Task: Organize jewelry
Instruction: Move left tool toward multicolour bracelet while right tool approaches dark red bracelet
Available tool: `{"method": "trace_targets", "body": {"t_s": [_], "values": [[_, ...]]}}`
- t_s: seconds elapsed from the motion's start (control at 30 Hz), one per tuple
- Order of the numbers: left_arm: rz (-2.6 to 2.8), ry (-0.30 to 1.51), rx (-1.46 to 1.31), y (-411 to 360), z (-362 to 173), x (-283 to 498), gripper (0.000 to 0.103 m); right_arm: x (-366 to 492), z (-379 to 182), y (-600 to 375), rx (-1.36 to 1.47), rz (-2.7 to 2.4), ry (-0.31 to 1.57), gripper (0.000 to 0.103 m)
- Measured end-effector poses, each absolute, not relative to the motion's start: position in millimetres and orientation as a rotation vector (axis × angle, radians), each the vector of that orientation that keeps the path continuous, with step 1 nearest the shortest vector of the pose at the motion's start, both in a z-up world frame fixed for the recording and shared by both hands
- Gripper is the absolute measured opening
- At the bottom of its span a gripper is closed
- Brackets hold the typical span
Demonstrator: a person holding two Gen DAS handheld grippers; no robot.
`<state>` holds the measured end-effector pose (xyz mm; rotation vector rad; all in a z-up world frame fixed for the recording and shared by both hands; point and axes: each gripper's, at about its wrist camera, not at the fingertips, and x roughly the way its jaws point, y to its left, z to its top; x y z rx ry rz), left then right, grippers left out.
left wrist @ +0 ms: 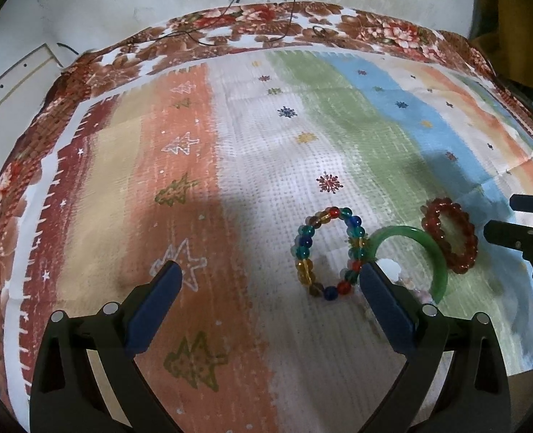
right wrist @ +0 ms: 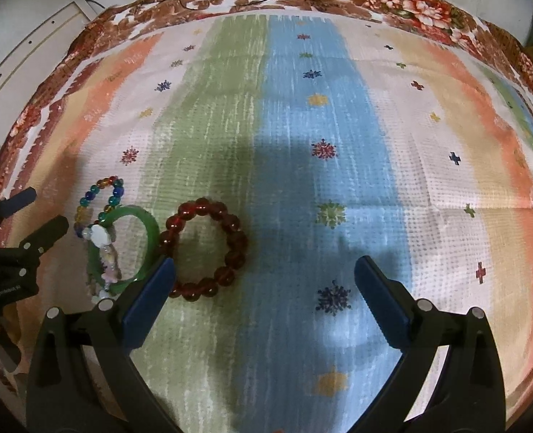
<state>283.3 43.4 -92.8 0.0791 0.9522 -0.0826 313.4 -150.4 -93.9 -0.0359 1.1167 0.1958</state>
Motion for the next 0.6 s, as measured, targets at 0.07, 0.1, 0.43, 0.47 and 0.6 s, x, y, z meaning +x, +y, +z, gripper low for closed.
{"method": "trace_targets", "body": {"t_s": [0.07,0.1,0.43,0.47,0.6], "values": [[-0.071,0.953,0.087,43,-95,287,0.097,318,-99,-149,-0.075,0.167,1.118,0.098],[-0.066,0.962,0.090,43,-97,289,0.097,320,-102,-149,-0.083,0.160,1.122,0.098],[-0.037,1.015,0.118,48,-120,301,0.097,325,-120,-153,-0.079,0.143,1.168,0.098],[-0.036,1.019,0.119,49,-121,301,0.097,326,-121,-154,-0.069,0.141,1.172,0.098],[-0.052,1.016,0.128,46,-121,299,0.091,327,-122,-159,-0.041,0.141,1.187,0.097]]}}
